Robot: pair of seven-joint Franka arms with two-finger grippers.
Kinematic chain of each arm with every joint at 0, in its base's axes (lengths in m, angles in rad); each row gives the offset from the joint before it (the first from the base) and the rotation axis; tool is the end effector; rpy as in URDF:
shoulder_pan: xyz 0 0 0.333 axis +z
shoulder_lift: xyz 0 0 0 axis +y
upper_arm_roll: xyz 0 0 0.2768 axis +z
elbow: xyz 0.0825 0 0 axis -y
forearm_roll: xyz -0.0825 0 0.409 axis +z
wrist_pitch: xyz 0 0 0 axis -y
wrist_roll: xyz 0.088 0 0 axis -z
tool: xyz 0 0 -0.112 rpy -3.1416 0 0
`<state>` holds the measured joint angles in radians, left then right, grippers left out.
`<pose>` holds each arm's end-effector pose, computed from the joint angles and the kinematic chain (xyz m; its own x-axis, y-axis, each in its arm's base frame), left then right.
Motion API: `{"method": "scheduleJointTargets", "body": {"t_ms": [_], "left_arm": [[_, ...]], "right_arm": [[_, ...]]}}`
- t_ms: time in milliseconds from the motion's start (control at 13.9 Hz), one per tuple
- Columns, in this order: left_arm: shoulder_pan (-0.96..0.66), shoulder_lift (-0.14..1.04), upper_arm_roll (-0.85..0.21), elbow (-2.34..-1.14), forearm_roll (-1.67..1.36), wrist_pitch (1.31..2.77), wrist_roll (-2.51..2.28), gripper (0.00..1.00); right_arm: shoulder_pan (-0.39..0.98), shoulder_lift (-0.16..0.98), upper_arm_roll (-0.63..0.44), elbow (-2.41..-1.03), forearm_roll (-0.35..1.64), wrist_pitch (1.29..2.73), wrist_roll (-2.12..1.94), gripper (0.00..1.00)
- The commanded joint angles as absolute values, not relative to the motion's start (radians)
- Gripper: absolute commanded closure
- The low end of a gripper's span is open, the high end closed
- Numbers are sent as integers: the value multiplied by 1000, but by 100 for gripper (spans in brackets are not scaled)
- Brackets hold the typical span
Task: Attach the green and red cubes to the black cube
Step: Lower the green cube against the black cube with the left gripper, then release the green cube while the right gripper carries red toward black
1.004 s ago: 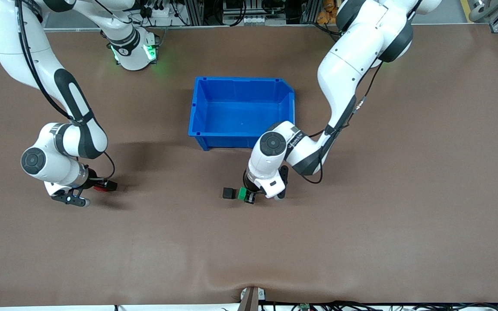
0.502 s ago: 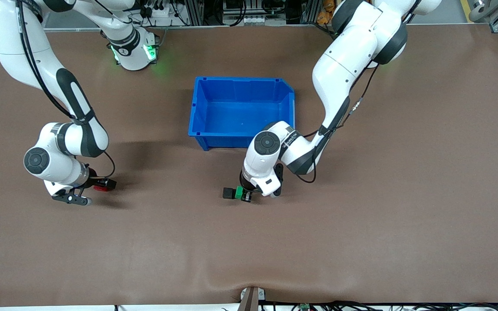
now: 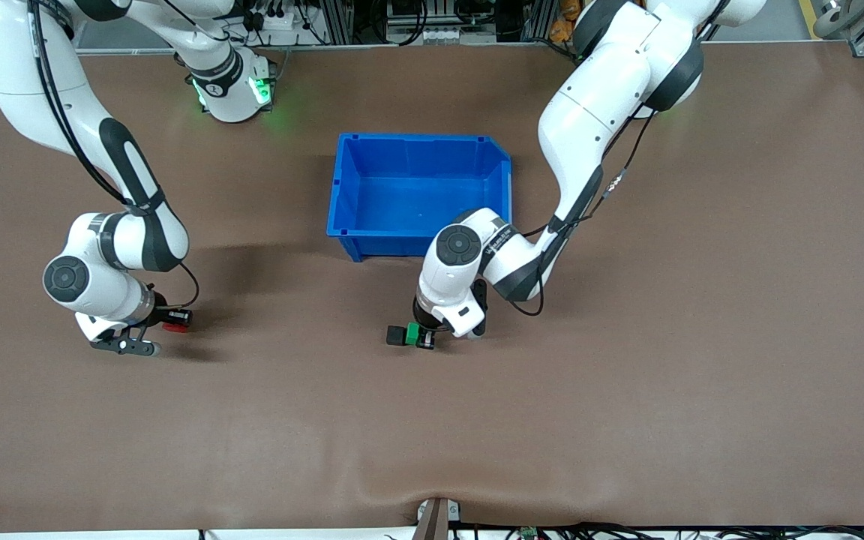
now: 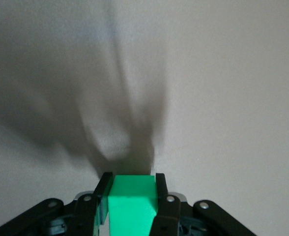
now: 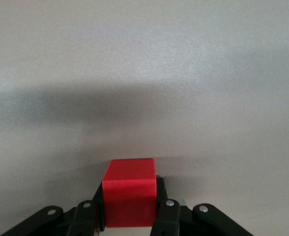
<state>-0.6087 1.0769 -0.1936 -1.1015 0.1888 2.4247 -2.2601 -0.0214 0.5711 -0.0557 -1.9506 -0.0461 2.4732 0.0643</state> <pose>0.5762 -0.5266 0.1474 0.1315 0.9755 -0.1765 0.9765 -0.0967 0.1926 0.6046 -0.0478 0.1207 0.9942 -0.0975 -0.0456 -0.0947 -0.9937 0.0599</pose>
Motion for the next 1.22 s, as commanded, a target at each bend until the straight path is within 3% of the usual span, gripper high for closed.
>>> {"method": "scheduleJointTargets", "body": {"t_ms": [0,287,860,1147], "left_arm": [[-630,1124,-179,-1032,184,2433,-2290,100],[-693,1129,-66,-1038,184,2451,-2381,100],[-687,1089,-75,-1043,156,2172,-2387,100],[-675,1062,-77,-1043,91,2143,-2344,100]], "right_arm": [[-40,545,-54,-1959,-66,2474,-50,100],[-46,538,-52,-1921,-64,2474,-222,100],[-61,545,-43,-1832,-49,2470,-688,100],[-22,551,11,-1793,-51,2474,-765,100]]}}
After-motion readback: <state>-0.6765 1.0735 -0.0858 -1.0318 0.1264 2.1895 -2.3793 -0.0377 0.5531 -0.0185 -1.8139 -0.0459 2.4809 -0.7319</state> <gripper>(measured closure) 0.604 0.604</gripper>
